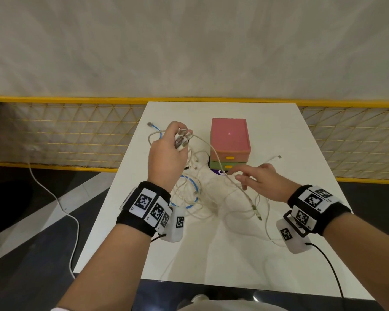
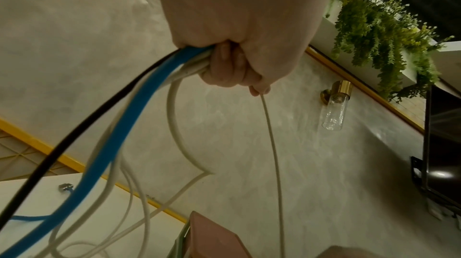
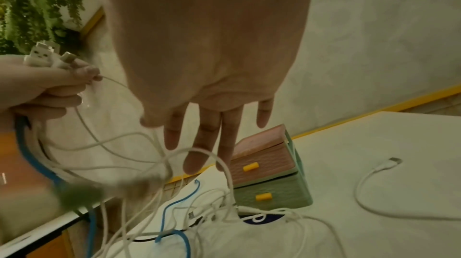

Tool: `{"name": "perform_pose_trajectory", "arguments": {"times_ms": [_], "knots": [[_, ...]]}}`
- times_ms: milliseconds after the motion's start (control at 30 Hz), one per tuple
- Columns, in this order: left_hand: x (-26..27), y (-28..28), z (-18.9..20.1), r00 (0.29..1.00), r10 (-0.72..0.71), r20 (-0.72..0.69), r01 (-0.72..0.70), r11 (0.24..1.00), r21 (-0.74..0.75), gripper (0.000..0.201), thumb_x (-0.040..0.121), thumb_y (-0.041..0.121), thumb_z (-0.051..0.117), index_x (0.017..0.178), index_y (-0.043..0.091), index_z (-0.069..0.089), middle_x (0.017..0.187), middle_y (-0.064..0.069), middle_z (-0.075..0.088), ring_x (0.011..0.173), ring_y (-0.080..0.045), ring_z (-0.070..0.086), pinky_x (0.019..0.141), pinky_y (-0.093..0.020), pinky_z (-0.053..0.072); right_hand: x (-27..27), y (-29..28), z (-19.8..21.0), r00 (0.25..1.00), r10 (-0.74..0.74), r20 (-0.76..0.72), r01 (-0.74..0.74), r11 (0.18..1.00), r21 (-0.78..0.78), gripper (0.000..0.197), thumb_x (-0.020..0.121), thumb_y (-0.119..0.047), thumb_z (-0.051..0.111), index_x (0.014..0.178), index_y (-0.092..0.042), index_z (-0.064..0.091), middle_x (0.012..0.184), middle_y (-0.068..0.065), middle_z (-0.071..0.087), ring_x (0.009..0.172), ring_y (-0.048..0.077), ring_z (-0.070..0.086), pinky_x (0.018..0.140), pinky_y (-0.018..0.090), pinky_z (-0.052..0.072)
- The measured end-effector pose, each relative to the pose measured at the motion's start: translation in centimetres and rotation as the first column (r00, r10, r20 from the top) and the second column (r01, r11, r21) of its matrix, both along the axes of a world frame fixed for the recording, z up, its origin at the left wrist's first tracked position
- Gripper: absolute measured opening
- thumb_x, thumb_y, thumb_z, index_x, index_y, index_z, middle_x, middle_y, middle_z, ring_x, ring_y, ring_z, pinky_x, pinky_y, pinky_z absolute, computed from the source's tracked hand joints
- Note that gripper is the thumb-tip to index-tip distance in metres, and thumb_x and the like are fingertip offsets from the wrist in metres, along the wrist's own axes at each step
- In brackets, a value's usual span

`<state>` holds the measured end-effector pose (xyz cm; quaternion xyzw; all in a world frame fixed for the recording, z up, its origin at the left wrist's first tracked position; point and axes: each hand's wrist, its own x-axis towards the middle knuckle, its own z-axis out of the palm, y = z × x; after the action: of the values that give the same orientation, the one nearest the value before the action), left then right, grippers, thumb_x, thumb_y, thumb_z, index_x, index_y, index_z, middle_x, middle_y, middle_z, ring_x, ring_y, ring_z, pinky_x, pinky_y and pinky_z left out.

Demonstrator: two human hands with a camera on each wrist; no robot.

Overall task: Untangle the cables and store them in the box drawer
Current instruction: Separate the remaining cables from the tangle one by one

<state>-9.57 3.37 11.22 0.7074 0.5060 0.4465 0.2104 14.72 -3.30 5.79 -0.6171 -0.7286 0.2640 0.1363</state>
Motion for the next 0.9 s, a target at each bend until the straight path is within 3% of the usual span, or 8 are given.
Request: {"name": "perform_pose_trajectory", "arguments": {"times_ms": [133,300,467,600,667,733,833,900], "knots": [[1.1,-1.0,-0.1,0.983,-0.181,0.014,0.181,0.983,-0.042,0.026,0.088,0.006,0.062,0.095,0.030,0.056,0.077,0.010,0.067,0.062,-0.010,0.058,0.059,-0.027,0.046,-1.5,0.4,0.2,0.999,-0.010,-0.048,0.010,1.000,0.003,0.029,0.095,-0.044,0.045,0.124,-0.040,0.049,0.087,-0.010,0.066,0.077,-0.009,0.056,0.092,0.028,0.033],[1.9,-1.8,0.2,0.943,-0.330,0.048,0.332,0.943,-0.037,0.023,0.087,0.003,0.061,0.095,0.024,0.059,0.072,0.010,0.063,0.056,-0.004,0.050,0.055,-0.016,0.037,-3.4,2.6,-0.5,0.982,-0.060,-0.180,0.065,0.998,0.020,0.030,0.090,-0.037,0.056,0.119,-0.030,0.051,0.081,0.004,0.068,0.073,0.020,0.065,0.076,0.042,0.055],[0.8,-1.2,0.6,0.964,-0.200,0.174,0.198,0.980,0.030,0.022,0.089,0.004,0.062,0.092,0.025,0.059,0.077,0.008,0.065,0.069,-0.016,0.058,0.060,-0.024,0.043,-3.6,3.2,-0.1,0.953,-0.186,-0.238,0.184,0.982,-0.027,0.015,0.093,-0.011,0.054,0.095,-0.003,0.067,0.070,0.008,0.067,0.070,0.030,0.067,0.073,0.036,0.053],[-0.6,-0.2,-0.4,0.984,-0.093,0.154,0.093,0.996,0.002,0.017,0.091,0.006,0.062,0.094,0.022,0.059,0.074,0.023,0.061,0.066,0.006,0.057,0.060,-0.006,0.038,-3.8,4.0,0.8,0.947,-0.162,-0.277,0.210,0.966,0.152,0.020,0.091,-0.005,0.054,0.107,-0.005,0.067,0.093,0.005,0.070,0.087,0.021,0.065,0.082,0.024,0.046],[-1.1,0.1,-1.0,0.989,-0.051,0.139,0.055,0.998,-0.026,0.016,0.091,0.007,0.061,0.096,0.022,0.058,0.075,0.021,0.061,0.066,0.008,0.056,0.061,-0.009,0.039,-4.3,5.3,1.7,0.957,-0.054,-0.284,0.116,0.972,0.204,0.041,0.089,0.003,0.052,0.128,-0.011,0.057,0.115,-0.004,0.063,0.106,0.006,0.059,0.095,0.025,0.044],[-1.5,0.4,-1.3,0.989,0.015,0.145,-0.004,0.997,-0.078,0.022,0.092,0.011,0.061,0.109,0.023,0.055,0.078,0.018,0.060,0.067,0.004,0.057,0.063,-0.019,0.043,-4.9,6.8,2.4,0.978,0.003,-0.207,0.034,0.984,0.175,0.087,0.086,0.005,0.053,0.149,-0.037,0.011,0.140,0.013,0.049,0.123,0.014,0.052,0.102,0.035,0.045],[-2.1,0.7,-1.9,0.988,0.051,0.146,-0.018,0.976,-0.219,0.066,0.088,0.021,0.069,0.141,0.034,0.033,0.095,0.014,0.062,0.079,-0.006,0.061,0.070,-0.026,0.049,-5.7,8.0,2.5,0.986,-0.154,-0.055,0.159,0.983,0.091,0.107,0.083,-0.004,0.056,0.141,-0.041,-0.026,0.093,0.021,0.068,0.067,0.031,0.065,0.063,0.037,0.054],[-2.3,0.6,-2.5,0.987,0.010,0.158,0.037,0.956,-0.292,0.080,0.083,0.023,0.075,0.144,0.036,0.027,0.110,0.005,0.062,0.089,-0.011,0.062,0.079,-0.026,0.049,-6.5,7.8,1.7,0.970,-0.225,0.098,0.213,0.970,0.116,0.077,0.086,-0.009,0.052,0.147,-0.022,0.007,0.076,0.010,0.061,0.063,0.026,0.058,0.054,0.026,0.040]]}}
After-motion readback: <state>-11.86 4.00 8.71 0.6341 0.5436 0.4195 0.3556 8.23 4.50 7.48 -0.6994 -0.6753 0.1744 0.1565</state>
